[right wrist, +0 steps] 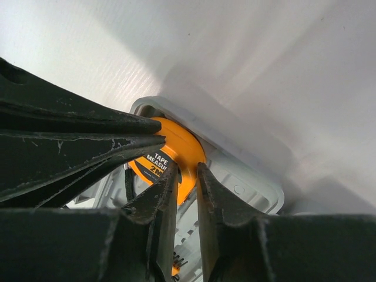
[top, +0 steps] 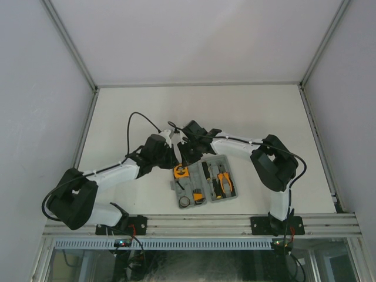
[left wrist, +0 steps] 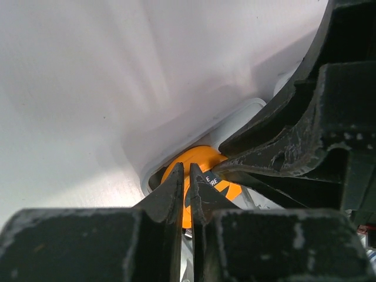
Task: Sort the tools into containers
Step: Adjust the engineering item in the storage box.
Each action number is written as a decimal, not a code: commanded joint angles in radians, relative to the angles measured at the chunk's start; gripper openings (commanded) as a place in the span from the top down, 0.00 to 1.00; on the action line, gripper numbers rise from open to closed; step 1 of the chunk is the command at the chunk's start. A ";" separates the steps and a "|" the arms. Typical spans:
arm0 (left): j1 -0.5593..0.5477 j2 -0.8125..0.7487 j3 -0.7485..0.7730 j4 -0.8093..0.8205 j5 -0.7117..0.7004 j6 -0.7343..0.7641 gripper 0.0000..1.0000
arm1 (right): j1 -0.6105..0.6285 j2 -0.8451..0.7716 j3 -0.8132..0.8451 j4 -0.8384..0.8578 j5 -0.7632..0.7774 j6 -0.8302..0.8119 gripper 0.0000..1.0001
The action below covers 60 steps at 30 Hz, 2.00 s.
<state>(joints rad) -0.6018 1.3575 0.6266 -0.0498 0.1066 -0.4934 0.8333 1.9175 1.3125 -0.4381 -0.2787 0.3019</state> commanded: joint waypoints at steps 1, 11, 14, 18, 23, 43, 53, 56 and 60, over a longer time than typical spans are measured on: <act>-0.008 0.018 -0.032 0.034 0.020 0.003 0.91 | 0.018 0.022 0.035 -0.008 -0.007 0.017 0.83; -0.026 0.022 -0.091 0.028 -0.001 -0.012 0.95 | 0.024 0.040 0.041 -0.034 0.017 0.030 0.83; -0.026 0.020 -0.104 0.023 -0.010 -0.017 0.95 | 0.024 0.044 0.044 -0.037 0.019 0.032 0.83; -0.027 -0.002 -0.102 0.002 -0.027 -0.020 0.93 | 0.023 0.042 0.044 -0.041 0.029 0.035 0.83; -0.026 -0.061 -0.062 -0.061 -0.069 -0.016 0.85 | 0.021 0.038 0.044 -0.042 0.036 0.037 0.83; -0.030 -0.163 -0.026 -0.075 0.022 0.032 0.66 | 0.021 0.037 0.044 -0.043 0.029 0.040 0.83; -0.030 -0.084 -0.018 -0.053 -0.004 0.037 0.75 | 0.021 0.039 0.044 -0.046 0.024 0.042 0.83; -0.030 -0.070 -0.016 -0.051 -0.014 0.035 0.78 | 0.021 0.043 0.045 -0.048 0.021 0.042 0.83; -0.030 -0.058 -0.013 -0.051 -0.011 0.036 0.81 | 0.021 0.046 0.044 -0.049 0.018 0.041 0.83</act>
<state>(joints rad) -0.6281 1.2762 0.5770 -0.1249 0.1001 -0.4767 0.8513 1.9343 1.3365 -0.4812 -0.2935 0.3401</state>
